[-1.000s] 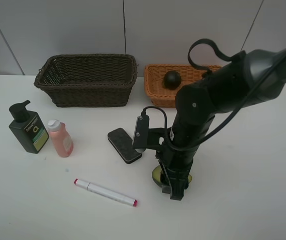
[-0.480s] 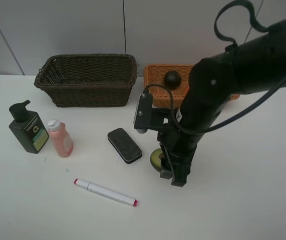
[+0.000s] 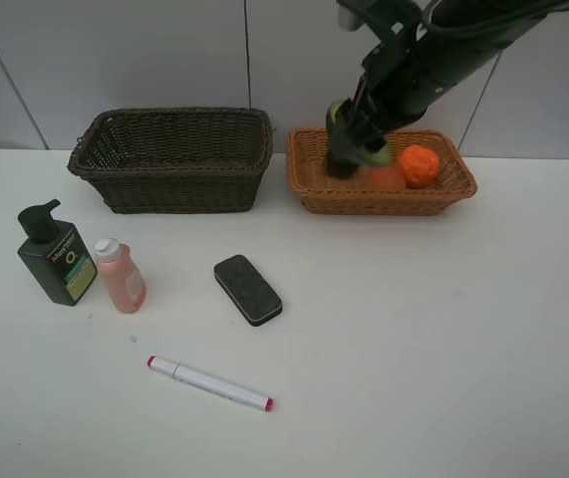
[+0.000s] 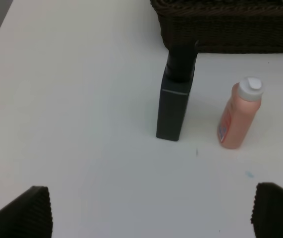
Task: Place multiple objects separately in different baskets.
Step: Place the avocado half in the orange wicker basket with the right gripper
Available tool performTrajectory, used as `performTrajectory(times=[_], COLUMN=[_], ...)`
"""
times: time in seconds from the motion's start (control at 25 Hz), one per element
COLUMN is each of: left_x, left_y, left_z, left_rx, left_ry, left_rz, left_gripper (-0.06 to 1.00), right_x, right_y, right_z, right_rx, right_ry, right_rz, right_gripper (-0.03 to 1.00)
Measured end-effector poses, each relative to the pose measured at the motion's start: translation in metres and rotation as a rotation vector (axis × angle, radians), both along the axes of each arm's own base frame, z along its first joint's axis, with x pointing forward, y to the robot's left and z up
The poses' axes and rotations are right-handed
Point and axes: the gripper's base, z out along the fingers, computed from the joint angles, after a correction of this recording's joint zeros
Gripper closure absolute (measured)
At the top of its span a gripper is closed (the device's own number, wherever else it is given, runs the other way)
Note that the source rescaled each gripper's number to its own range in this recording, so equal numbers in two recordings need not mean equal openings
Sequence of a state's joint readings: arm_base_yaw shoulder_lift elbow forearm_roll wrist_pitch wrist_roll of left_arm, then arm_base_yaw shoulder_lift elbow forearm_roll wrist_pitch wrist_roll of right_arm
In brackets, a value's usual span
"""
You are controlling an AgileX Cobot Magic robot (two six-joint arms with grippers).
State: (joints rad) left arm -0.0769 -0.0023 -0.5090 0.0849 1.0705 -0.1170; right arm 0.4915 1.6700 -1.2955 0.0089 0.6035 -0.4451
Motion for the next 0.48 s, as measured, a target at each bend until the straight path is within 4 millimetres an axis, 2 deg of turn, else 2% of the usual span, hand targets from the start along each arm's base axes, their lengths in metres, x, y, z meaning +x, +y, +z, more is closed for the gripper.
performTrajectory(times=[0.08, 0.16, 0.28, 0.36, 0.48], left_x=[0.000, 0.000, 0.000, 0.000, 0.000], left_y=[0.000, 0.000, 0.000, 0.000, 0.000], left_z=[0.000, 0.000, 0.000, 0.000, 0.000], left_rx=[0.000, 0.000, 0.000, 0.000, 0.000], left_ry=[0.000, 0.000, 0.000, 0.000, 0.000], left_rz=[0.000, 0.000, 0.000, 0.000, 0.000], left_gripper=[-0.06, -0.06, -0.06, -0.06, -0.06], right_x=[0.021, 0.042, 0.074, 0.094, 0.115], right_y=[-0.011, -0.020, -0.028, -0.032, -0.036], right_z=[0.008, 0.005, -0.018, -0.041, -0.070], right_rx=[0.060, 0.094, 0.101, 0.097, 0.104], right_ry=[-0.061, -0.085, -0.085, -0.057, -0.008], right_rz=[-0.094, -0.160, -0.218, -0.248, -0.291], right_gripper=[0.94, 0.94, 0.94, 0.94, 0.94])
